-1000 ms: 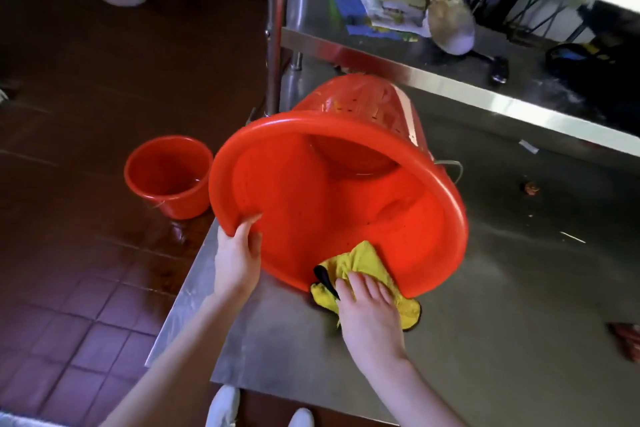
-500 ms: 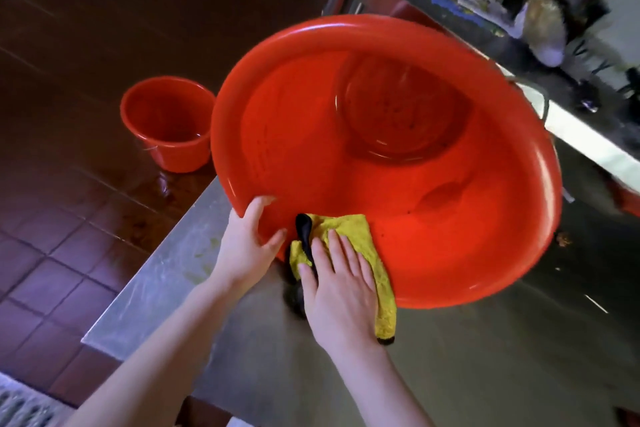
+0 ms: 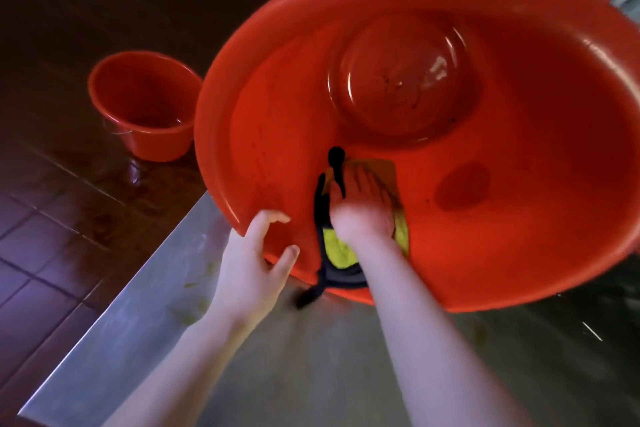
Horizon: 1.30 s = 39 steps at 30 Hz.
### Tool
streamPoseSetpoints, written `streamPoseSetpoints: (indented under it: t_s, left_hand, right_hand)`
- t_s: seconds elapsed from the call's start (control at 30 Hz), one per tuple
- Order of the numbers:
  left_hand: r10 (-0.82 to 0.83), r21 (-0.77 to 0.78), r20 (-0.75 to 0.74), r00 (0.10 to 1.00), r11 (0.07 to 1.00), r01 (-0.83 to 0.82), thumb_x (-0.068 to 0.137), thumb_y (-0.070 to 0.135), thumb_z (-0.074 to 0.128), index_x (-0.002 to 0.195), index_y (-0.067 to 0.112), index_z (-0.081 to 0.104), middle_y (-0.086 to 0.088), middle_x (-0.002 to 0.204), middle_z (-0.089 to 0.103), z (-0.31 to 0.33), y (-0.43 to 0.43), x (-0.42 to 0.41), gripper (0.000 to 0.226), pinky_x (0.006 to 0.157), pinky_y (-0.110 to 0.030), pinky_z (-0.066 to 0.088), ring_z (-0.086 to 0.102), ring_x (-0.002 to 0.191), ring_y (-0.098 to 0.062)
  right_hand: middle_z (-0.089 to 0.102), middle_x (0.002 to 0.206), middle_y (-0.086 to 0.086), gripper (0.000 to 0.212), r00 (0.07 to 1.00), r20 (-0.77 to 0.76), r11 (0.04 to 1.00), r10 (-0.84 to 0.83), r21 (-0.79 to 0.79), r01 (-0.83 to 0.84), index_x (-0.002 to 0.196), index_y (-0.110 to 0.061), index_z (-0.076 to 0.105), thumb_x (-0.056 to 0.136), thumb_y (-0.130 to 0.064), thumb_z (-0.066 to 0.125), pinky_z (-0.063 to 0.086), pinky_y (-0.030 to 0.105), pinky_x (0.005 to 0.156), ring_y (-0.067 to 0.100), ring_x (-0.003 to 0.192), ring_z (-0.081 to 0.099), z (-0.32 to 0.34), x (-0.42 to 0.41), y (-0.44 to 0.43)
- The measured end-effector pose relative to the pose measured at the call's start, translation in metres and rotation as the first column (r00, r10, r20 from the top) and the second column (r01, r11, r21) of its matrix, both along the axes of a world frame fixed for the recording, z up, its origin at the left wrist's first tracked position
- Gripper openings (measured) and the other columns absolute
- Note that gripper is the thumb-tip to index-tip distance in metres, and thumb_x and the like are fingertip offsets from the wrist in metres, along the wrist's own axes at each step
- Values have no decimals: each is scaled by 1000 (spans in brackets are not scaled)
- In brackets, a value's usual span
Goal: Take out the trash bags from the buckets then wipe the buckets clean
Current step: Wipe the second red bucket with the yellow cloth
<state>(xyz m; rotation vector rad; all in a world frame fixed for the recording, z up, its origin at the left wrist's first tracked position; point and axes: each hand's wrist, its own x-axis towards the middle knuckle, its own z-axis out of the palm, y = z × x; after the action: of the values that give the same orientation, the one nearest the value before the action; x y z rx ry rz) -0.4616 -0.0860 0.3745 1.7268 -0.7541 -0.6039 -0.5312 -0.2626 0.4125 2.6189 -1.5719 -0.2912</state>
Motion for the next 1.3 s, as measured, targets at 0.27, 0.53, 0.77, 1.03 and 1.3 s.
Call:
streamPoseSetpoints:
  t_s: [0.27, 0.53, 0.77, 1.03, 1.3]
  left_hand:
    - [-5, -13, 26, 1000, 1000, 6, 86, 27, 69, 110, 44, 50, 33, 110, 46, -3, 0, 0, 35, 78, -25, 46, 50, 103, -2]
    - [49, 11, -85, 995, 999, -48, 94, 8, 54, 99, 36, 55, 7, 101, 57, 7, -4, -4, 28, 78, -11, 39, 50, 96, -5]
    - [-82, 64, -108, 991, 994, 90, 91, 10, 57, 101, 31, 60, 1, 102, 63, 17, -20, -45, 23, 76, -15, 36, 52, 93, -9]
    - [-170, 49, -43, 985, 984, 172, 83, 8, 65, 88, 36, 51, 5, 95, 58, 14, -33, -98, 32, 73, -10, 37, 50, 89, -5]
    - [-185, 4, 49, 981, 983, 186, 89, 16, 63, 88, 29, 44, 10, 81, 52, 1, -35, -96, 23, 64, -26, 46, 52, 75, -11]
  right_hand:
    - [33, 153, 9, 49, 996, 82, 996, -30, 84, 23, 147, -17, 34, 103, -36, 28, 22, 41, 115, 26, 141, 28, 0, 30, -68]
    - [20, 160, -5, 54, 946, 257, 952, 198, 177, -248, 151, -29, 25, 99, -45, 24, 8, 38, 121, 16, 147, 16, 10, -25, 92]
    - [0, 162, -13, 56, 983, 156, 980, 98, 157, -123, 153, -35, 15, 100, -53, 20, -2, 33, 120, 7, 149, -1, 12, -94, 96]
    - [19, 161, -5, 63, 994, 100, 997, -54, 60, 48, 153, -27, 18, 97, -53, 24, 13, 35, 120, 14, 147, 16, 1, -137, 40]
    - [22, 159, 8, 56, 982, 84, 977, -168, 149, 154, 153, -16, 21, 102, -39, 28, 17, 41, 118, 22, 146, 20, -4, -103, -91]
